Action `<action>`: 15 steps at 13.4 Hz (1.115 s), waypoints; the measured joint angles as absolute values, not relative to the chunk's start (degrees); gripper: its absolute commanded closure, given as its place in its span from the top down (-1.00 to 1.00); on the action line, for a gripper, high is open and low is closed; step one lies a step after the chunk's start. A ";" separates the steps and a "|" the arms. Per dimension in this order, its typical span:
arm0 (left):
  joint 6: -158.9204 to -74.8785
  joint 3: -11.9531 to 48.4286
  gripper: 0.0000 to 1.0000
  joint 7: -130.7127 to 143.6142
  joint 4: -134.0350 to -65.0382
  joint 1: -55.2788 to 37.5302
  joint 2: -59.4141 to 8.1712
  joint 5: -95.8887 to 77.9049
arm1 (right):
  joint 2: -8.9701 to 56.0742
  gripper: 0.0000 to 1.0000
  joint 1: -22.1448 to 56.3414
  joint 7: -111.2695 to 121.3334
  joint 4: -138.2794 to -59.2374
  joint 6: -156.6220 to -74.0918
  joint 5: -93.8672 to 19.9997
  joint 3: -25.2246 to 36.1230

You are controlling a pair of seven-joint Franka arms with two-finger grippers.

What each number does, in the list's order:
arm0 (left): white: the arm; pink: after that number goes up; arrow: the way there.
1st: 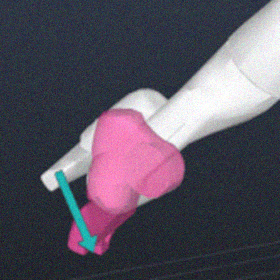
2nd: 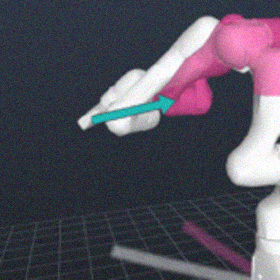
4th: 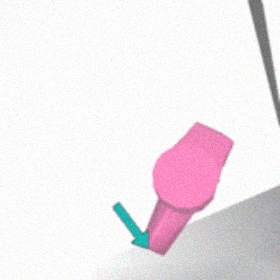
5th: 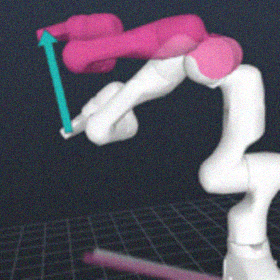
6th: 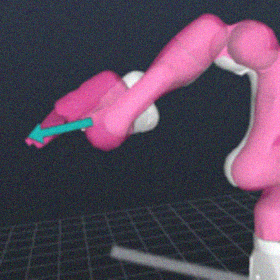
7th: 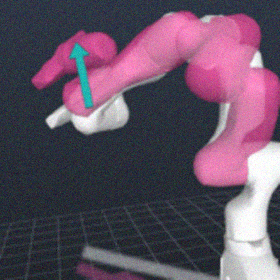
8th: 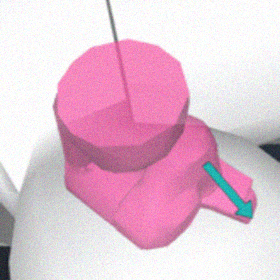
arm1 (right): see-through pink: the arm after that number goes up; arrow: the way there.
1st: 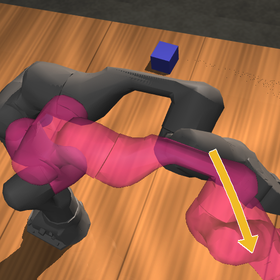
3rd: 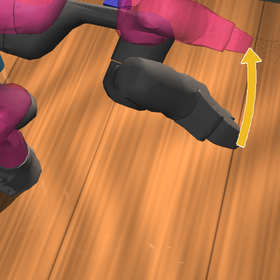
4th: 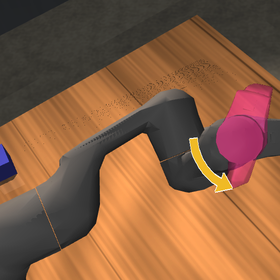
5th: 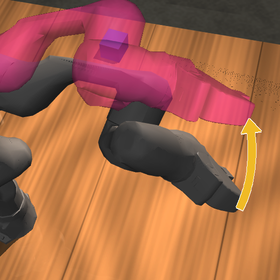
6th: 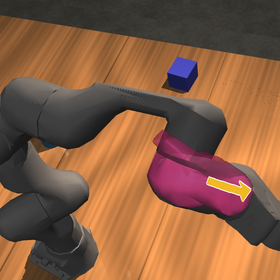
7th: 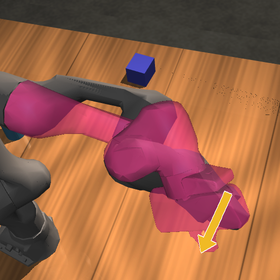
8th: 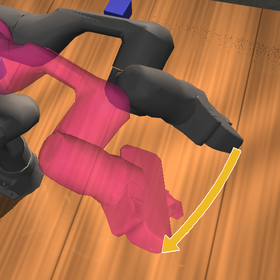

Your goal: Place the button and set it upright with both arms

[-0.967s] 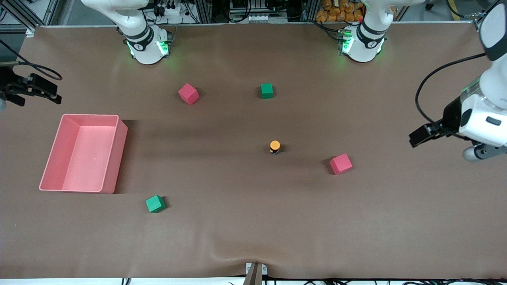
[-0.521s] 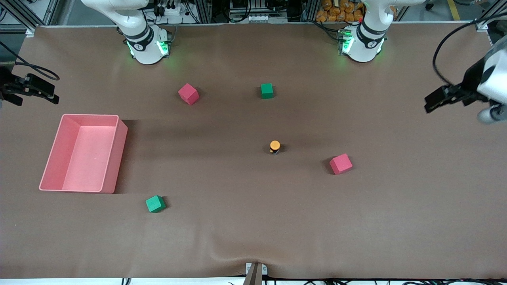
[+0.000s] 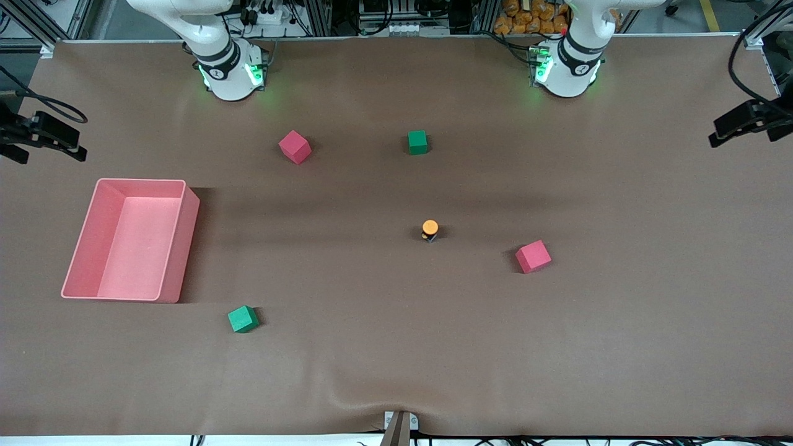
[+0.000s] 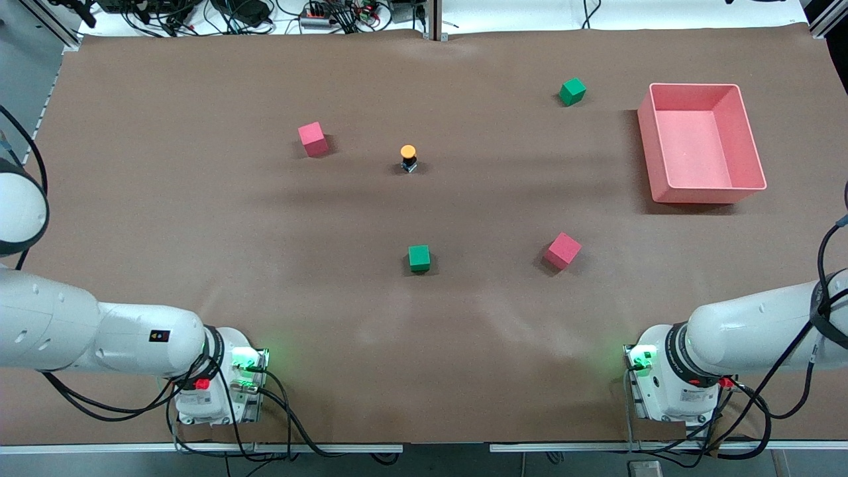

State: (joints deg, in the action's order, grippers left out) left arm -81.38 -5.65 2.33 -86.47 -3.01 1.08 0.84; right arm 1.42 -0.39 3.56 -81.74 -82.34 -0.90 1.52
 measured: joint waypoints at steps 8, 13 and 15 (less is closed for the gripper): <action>-81.74 -5.49 1.00 -0.71 -86.52 -3.65 1.08 0.82 | 1.32 1.00 -1.08 3.43 -81.05 -81.12 -1.10 1.91; -81.75 -5.46 1.00 -0.77 -86.53 -3.66 1.08 0.59 | 1.32 1.00 -1.19 3.45 -81.05 -80.97 -1.11 1.93; -81.75 -5.46 1.00 -0.77 -86.56 -3.67 1.08 -0.02 | 1.32 1.00 -1.19 3.46 -81.05 -80.84 -1.13 1.91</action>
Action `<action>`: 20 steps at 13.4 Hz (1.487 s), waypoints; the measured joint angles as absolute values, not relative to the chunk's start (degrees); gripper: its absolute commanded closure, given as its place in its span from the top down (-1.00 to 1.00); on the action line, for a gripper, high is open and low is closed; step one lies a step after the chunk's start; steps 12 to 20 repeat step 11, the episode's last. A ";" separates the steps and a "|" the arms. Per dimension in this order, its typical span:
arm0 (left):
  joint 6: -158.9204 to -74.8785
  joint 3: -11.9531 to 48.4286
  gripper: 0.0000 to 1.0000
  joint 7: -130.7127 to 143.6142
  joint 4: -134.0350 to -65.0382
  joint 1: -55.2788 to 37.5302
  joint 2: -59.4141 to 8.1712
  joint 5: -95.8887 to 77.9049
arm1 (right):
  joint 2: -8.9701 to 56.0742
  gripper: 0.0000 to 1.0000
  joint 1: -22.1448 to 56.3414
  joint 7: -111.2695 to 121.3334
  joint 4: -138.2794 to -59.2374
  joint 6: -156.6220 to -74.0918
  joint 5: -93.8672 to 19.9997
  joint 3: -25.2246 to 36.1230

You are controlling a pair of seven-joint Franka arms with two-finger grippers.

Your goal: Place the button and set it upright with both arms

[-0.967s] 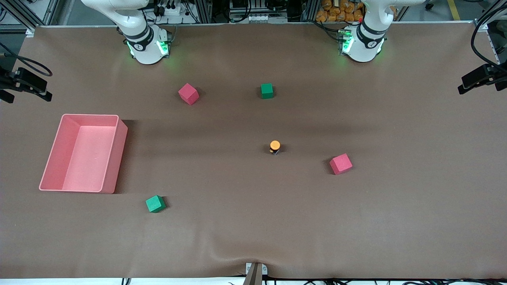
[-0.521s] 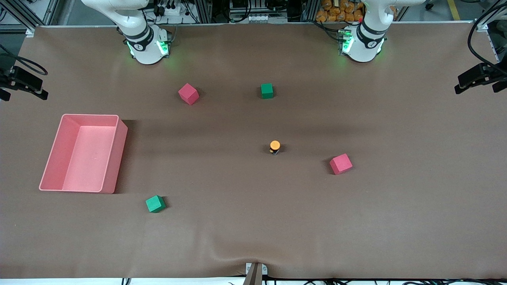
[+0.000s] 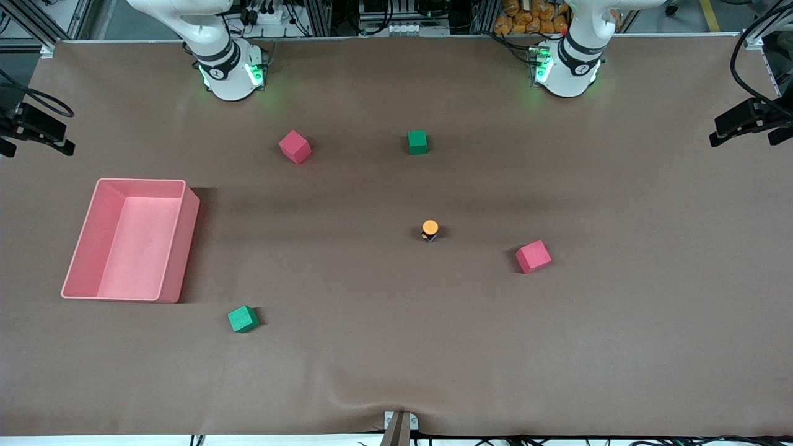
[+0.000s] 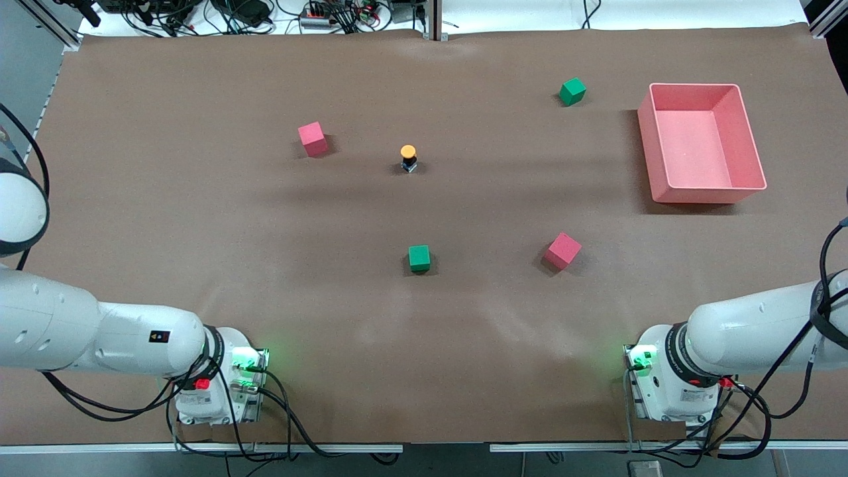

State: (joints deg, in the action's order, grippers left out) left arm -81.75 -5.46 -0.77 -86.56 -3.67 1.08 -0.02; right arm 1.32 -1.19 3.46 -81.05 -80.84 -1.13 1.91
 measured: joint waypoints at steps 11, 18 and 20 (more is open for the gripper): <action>-81.81 -4.87 1.00 0.39 -86.91 -3.71 0.89 -0.08 | 1.32 1.00 -1.19 3.46 -81.05 -80.74 -1.13 1.91; -81.81 -4.87 1.00 0.39 -86.91 -3.71 0.89 -0.08 | 1.32 1.00 -1.19 3.46 -81.05 -80.74 -1.13 1.91; -81.81 -4.87 1.00 0.39 -86.91 -3.71 0.89 -0.08 | 1.32 1.00 -1.19 3.46 -81.05 -80.74 -1.13 1.91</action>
